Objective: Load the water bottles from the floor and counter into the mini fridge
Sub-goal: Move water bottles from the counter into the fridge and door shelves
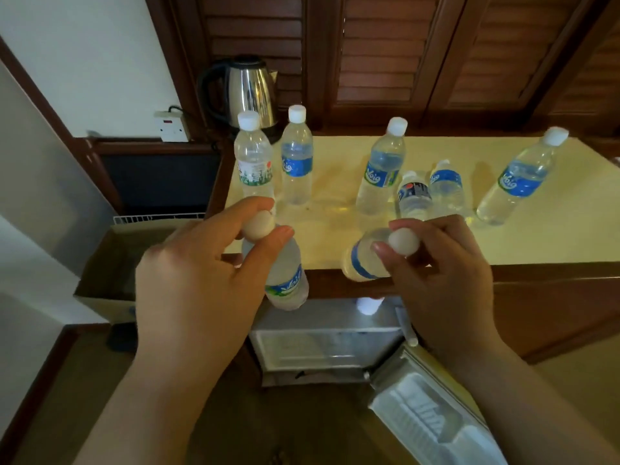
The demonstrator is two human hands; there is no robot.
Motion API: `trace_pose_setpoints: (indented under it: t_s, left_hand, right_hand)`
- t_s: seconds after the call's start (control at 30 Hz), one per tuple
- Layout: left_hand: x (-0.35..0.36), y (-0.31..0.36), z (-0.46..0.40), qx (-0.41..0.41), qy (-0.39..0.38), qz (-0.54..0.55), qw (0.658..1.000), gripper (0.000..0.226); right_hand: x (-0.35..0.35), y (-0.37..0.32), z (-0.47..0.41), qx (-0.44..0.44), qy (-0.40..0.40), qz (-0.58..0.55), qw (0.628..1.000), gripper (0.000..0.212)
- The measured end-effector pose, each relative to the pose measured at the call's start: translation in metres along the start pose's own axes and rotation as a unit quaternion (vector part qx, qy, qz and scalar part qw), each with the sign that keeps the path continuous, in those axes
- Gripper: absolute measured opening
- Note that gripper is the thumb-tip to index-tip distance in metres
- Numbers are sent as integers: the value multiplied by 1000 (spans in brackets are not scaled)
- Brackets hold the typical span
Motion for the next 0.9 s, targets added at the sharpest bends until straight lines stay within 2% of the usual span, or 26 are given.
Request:
trace_pose_setpoints:
  t_s: [0.13,0.23,0.37,0.47,0.67,0.77,0.9]
  left_hand:
    - [-4,7,63,-38,-26,-1,999,41]
    - [9,7,115,-51,-50,-22,997,48]
    - [44,-11,186,-66,-76,-40,994,39]
    - [77,-43,238,-138,-102,-31,985,30]
    - [174,-133,328,-251,-188,-38,949,25]
    - [227,-178,362,-281,-183,-24,942,32]
    - [288,-227,396,-299,-153,-14,942,21]
  right_hand:
    - [-29,3,39,27,-16,-27,999,28]
    - [-24,19,85,54,-69,-52,995,27]
    - [13,68,163,137,-166,-74,974,24]
    - [48,112,226,194,-222,-54,954,22]
    - [127,194,316,224,-269,-42,936,15]
    - [172,241,357,241,-275,-26,931,15]
    - [224,303,405,273,-281,-8,920,15]
Point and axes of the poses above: each hand's wrist, its own z-axis away from the middle knuckle, its own x-axis out of the palm, y = z × x, the point moved 10 cm from there along -z, towards the middle knuckle, and after that the axes turned 5 degrees about y, right-handed, at the moved point
